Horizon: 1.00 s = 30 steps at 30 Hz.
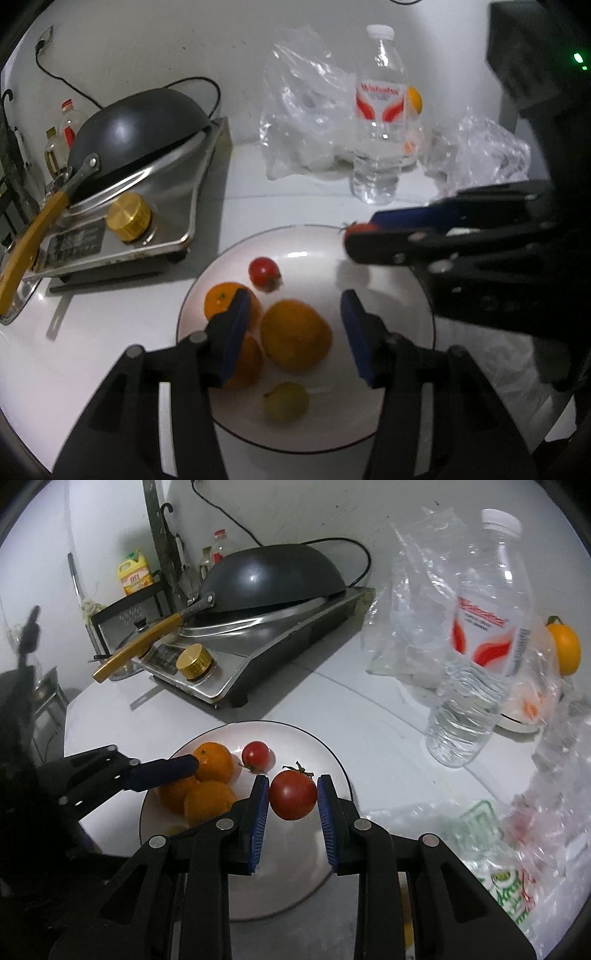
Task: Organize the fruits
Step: 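Lower the mandarin onto the plate with the left tool while the right tool releases the tomato there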
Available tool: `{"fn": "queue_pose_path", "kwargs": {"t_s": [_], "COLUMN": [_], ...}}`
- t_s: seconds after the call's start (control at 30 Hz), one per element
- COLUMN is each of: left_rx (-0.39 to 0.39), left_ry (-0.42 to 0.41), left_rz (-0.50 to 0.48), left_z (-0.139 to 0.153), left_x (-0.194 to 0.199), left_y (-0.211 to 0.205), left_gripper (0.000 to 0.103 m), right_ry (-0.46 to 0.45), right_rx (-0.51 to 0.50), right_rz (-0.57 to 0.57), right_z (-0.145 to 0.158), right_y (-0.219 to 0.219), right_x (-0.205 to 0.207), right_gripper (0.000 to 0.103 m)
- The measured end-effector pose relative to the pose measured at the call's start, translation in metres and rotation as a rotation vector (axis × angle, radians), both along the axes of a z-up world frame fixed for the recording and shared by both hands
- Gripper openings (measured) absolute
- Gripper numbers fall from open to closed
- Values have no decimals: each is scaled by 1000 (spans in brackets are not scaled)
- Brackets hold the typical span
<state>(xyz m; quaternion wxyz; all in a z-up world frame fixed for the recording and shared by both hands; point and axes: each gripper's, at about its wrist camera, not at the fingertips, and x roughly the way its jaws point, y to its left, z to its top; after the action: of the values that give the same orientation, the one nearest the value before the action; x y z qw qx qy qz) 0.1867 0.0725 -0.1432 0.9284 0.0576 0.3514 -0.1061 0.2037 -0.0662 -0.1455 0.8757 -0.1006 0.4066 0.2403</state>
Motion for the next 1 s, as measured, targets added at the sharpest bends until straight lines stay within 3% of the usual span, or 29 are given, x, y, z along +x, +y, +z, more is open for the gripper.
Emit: {"fn": "queue_pose_path", "kwargs": {"t_s": [0.57, 1.0], "left_rx": [-49, -56], "left_ry": [-44, -73], "left_rz": [56, 69], "left_z": [12, 22], "left_x": [-13, -38], "left_y": [40, 44], "left_gripper": [52, 52], "right_ry": [59, 5], "right_rx": [-38, -45], "right_rz": [-12, -31], "right_z": [-20, 2], "right_y": [27, 22], "right_x": [20, -7], "right_gripper": [29, 31]}}
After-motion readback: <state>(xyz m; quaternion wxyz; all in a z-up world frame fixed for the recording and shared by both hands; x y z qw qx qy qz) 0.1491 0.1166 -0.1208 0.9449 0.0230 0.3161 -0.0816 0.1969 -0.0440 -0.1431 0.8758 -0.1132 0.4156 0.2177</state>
